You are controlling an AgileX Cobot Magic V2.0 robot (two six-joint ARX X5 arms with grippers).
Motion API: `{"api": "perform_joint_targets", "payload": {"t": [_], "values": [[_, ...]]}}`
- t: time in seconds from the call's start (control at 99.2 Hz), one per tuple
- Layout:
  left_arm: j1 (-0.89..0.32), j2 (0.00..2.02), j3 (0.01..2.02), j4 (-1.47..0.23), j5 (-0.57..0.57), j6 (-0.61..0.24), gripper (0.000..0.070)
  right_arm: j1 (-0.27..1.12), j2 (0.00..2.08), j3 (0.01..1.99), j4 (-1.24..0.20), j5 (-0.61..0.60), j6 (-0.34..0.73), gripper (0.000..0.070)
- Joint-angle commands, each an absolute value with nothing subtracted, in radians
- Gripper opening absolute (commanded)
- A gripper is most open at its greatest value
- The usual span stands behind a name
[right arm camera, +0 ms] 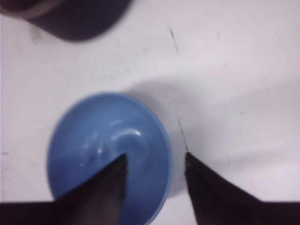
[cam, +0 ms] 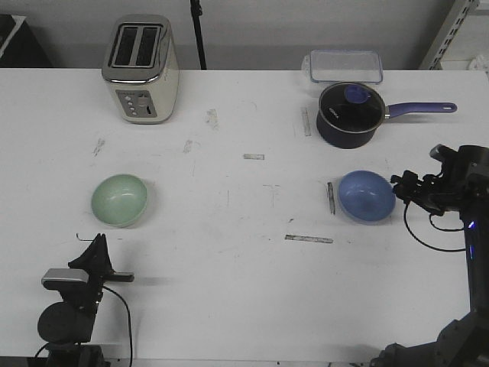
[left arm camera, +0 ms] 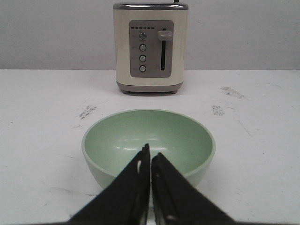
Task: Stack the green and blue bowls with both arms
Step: 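Move the right gripper down onto the rim of the blue bowl and grasp it, then slide the blue bowl with the right gripper toward the table centre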
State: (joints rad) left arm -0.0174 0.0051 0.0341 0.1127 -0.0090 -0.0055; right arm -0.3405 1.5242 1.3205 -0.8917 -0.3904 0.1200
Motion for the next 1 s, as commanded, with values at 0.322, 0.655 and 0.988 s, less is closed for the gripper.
{"api": "perform_joint_targets", "payload": {"t": [0.322, 0.655, 0.988], "values": [[-0.017, 0.003, 0.012, 0.127, -0.012, 0.007, 0.0001, -0.305, 1.672, 1.335, -0.880, -0.392, 0.075, 0.0365], [-0.017, 0.003, 0.012, 0.127, -0.012, 0.007, 0.0001, -0.267, 1.724, 1.333, -0.865, -0.350, 0.059, 0.0362], [-0.017, 0.003, 0.012, 0.127, -0.012, 0.007, 0.0001, -0.268, 1.724, 1.333, -0.861, -0.314, 0.060, 0.0004]]}}
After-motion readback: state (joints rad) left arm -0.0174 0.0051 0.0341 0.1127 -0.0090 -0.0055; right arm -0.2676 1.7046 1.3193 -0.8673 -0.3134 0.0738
